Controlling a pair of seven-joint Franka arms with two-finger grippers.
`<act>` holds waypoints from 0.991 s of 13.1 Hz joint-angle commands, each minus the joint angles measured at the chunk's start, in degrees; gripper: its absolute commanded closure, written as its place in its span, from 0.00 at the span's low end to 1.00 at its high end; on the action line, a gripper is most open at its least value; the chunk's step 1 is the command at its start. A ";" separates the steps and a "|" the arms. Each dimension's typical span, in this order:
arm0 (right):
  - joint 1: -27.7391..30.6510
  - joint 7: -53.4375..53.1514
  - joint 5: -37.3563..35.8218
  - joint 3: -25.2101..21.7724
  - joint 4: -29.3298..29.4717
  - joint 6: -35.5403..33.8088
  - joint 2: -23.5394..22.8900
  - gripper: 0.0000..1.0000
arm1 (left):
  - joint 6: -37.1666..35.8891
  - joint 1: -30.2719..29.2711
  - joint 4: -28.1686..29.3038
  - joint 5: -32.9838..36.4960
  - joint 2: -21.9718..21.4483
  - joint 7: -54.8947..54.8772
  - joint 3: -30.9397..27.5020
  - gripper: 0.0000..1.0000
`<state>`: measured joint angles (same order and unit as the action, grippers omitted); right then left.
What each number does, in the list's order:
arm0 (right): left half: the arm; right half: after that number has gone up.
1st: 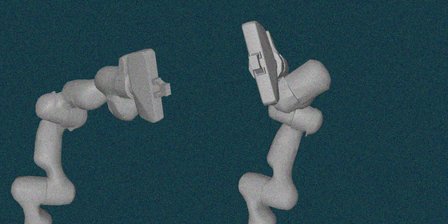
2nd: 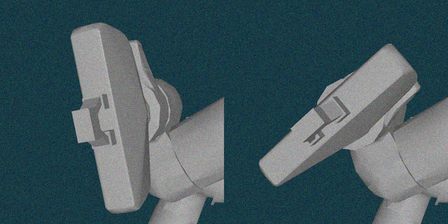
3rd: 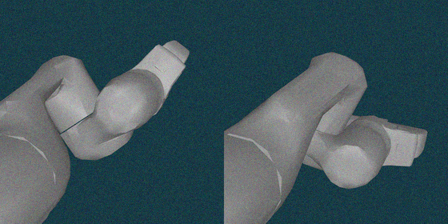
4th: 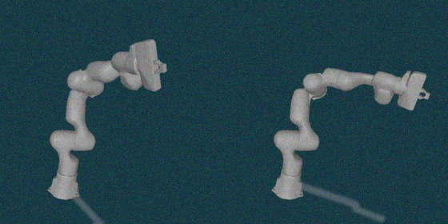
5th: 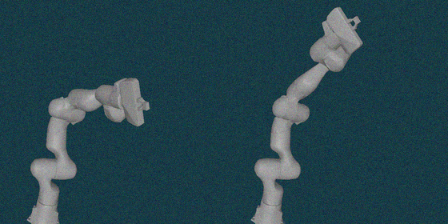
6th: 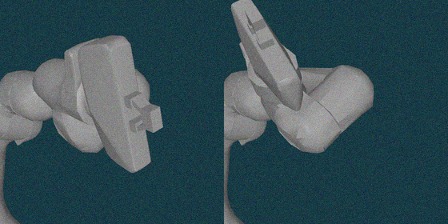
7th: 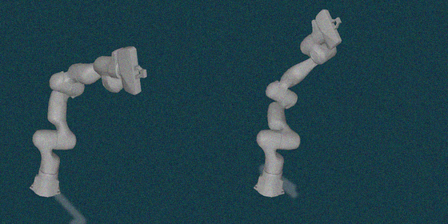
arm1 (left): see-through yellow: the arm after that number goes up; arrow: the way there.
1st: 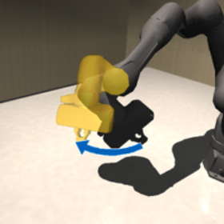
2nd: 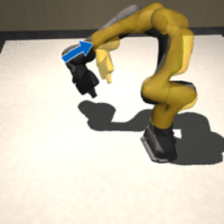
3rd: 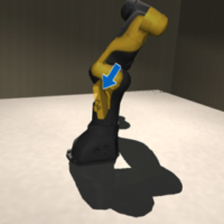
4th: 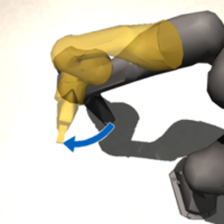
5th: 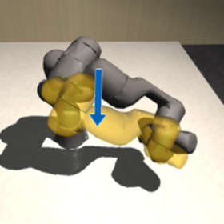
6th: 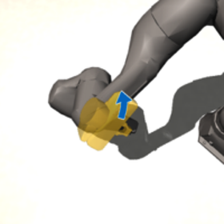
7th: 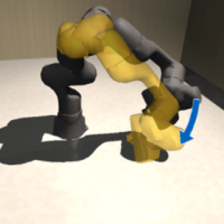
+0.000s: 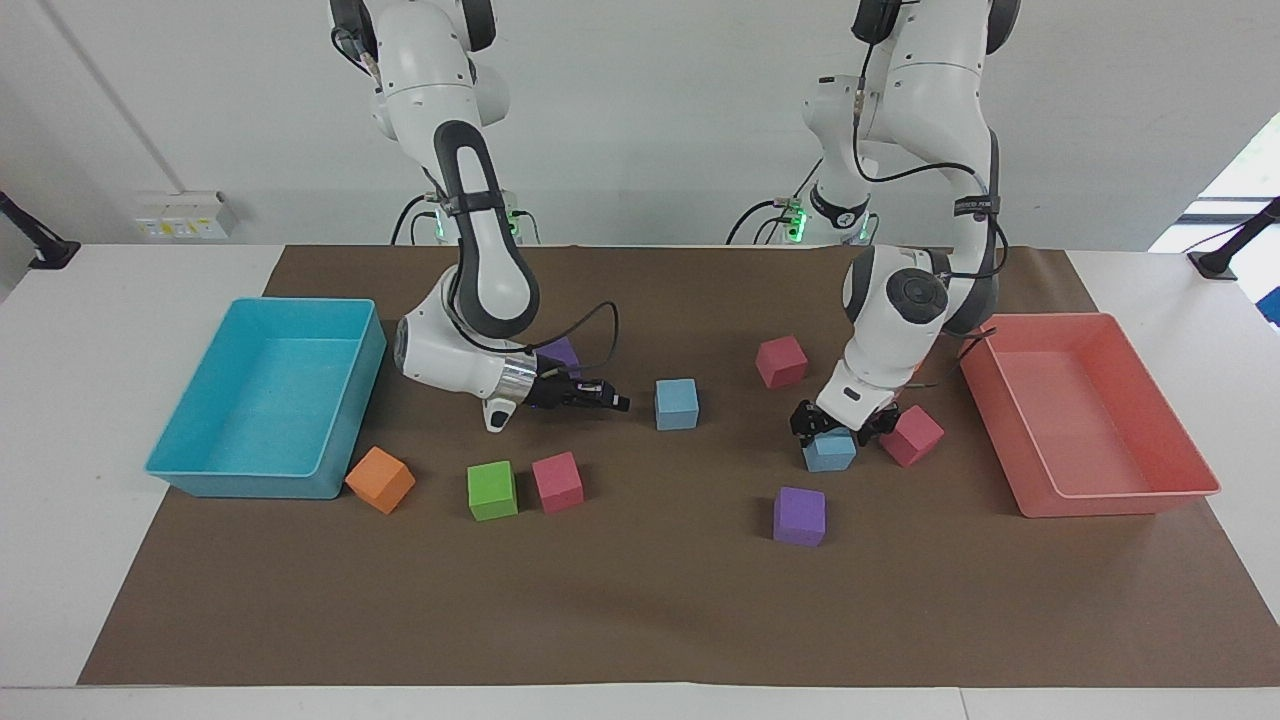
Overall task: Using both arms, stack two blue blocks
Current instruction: 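Grasp the second light-blue cube with the left gripper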
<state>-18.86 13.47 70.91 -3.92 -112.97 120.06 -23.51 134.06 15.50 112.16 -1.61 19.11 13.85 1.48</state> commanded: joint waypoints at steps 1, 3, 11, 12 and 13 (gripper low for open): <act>0.05 2.27 2.12 0.05 -0.49 -0.27 0.04 1.00 | 1.55 1.02 1.04 0.73 -0.30 1.09 -0.77 0.21; 0.05 2.27 2.12 0.05 -0.49 -0.09 0.04 1.00 | 1.73 1.11 0.96 0.73 -0.21 1.35 -0.77 0.53; -0.04 2.09 2.12 0.05 -0.85 0.26 0.13 1.00 | -1.33 2.07 -0.71 0.73 -2.31 2.92 -0.95 0.82; -0.04 2.09 2.12 0.05 -0.85 0.26 0.22 1.00 | -3.78 2.08 -2.54 0.73 -2.67 4.24 -0.86 0.82; -0.04 2.09 2.12 0.05 -0.93 0.26 0.22 1.00 | -6.33 2.86 -4.91 0.73 -2.67 4.86 -0.86 0.81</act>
<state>-18.93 13.47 70.92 -3.92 -113.04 120.07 -23.53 132.38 16.44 110.22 -1.58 17.75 16.30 1.53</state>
